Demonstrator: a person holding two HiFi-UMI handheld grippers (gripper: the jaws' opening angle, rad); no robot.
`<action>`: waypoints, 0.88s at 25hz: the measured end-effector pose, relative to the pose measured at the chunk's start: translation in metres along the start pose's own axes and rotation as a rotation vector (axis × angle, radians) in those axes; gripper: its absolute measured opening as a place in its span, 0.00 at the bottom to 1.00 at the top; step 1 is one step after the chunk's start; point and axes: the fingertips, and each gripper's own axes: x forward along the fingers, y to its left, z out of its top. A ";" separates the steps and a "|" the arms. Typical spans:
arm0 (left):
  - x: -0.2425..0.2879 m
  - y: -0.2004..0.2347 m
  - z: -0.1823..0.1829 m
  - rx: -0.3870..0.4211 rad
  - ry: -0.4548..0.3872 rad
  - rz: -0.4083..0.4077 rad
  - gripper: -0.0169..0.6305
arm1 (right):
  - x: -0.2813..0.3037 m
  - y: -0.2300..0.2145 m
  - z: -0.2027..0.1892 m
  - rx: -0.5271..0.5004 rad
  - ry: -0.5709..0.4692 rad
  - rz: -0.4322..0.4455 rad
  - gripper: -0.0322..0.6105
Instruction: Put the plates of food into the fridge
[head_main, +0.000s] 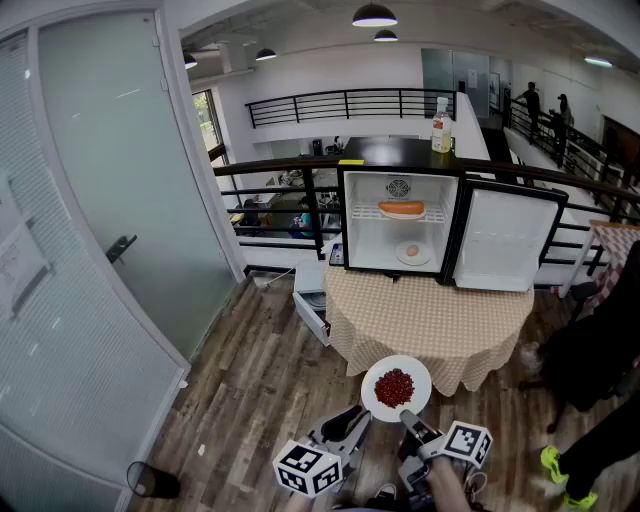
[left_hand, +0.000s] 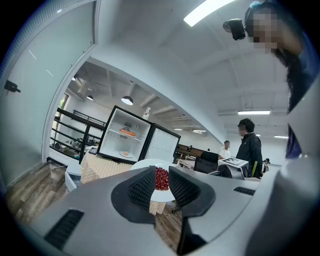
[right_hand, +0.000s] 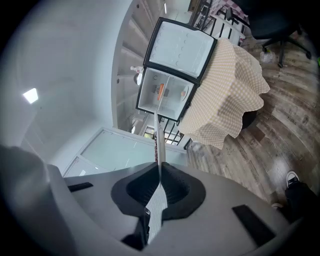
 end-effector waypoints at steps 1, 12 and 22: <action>0.000 0.001 0.001 0.003 -0.004 0.007 0.17 | 0.001 0.000 0.001 0.005 0.001 0.004 0.09; 0.019 0.010 0.004 0.015 -0.007 0.026 0.17 | 0.018 -0.004 0.023 0.028 0.011 0.017 0.09; 0.047 0.013 0.000 0.029 -0.009 0.048 0.17 | 0.026 -0.017 0.046 0.022 0.048 0.027 0.09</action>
